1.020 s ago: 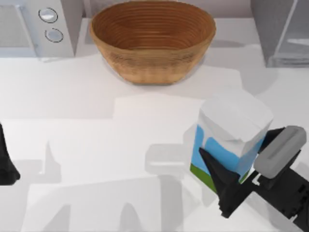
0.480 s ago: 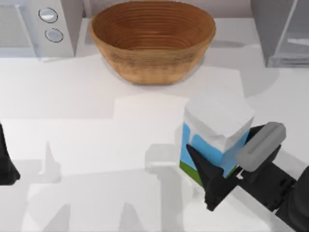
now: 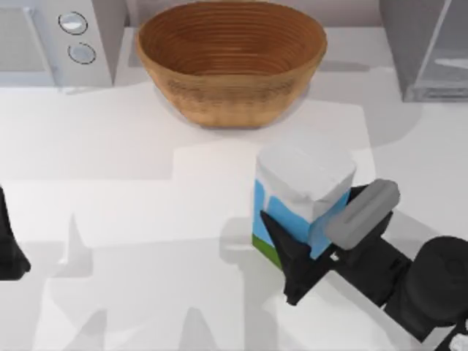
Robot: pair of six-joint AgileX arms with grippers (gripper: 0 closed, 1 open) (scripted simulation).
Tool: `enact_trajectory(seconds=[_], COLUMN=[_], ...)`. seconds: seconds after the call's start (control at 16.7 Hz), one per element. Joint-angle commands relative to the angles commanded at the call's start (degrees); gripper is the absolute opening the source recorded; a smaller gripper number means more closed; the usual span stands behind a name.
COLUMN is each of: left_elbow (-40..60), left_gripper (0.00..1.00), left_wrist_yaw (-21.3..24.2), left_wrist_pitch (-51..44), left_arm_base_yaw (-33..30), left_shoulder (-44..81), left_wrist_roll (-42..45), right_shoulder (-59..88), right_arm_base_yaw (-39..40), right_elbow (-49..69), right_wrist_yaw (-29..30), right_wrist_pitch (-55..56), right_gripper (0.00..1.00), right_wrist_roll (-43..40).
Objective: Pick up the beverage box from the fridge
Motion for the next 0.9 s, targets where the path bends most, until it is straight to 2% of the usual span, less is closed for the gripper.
enact_trajectory(seconds=[0.18, 0.9], left_elbow=[0.00, 0.00], left_gripper=[1.00, 1.00], left_wrist_yaw=[0.00, 0.00], left_wrist_pitch=[0.00, 0.00], left_arm_base_yaw=[0.00, 0.00], left_shoulder=[0.00, 0.00], left_wrist_roll=[0.00, 0.00], right_shoulder=[0.00, 0.00], right_arm_base_yaw=[0.00, 0.00], right_elbow=[0.00, 0.00], right_wrist_yaw=[0.00, 0.00], right_wrist_pitch=[0.00, 0.00], right_gripper=[0.00, 0.90], right_wrist_roll=[0.00, 0.00])
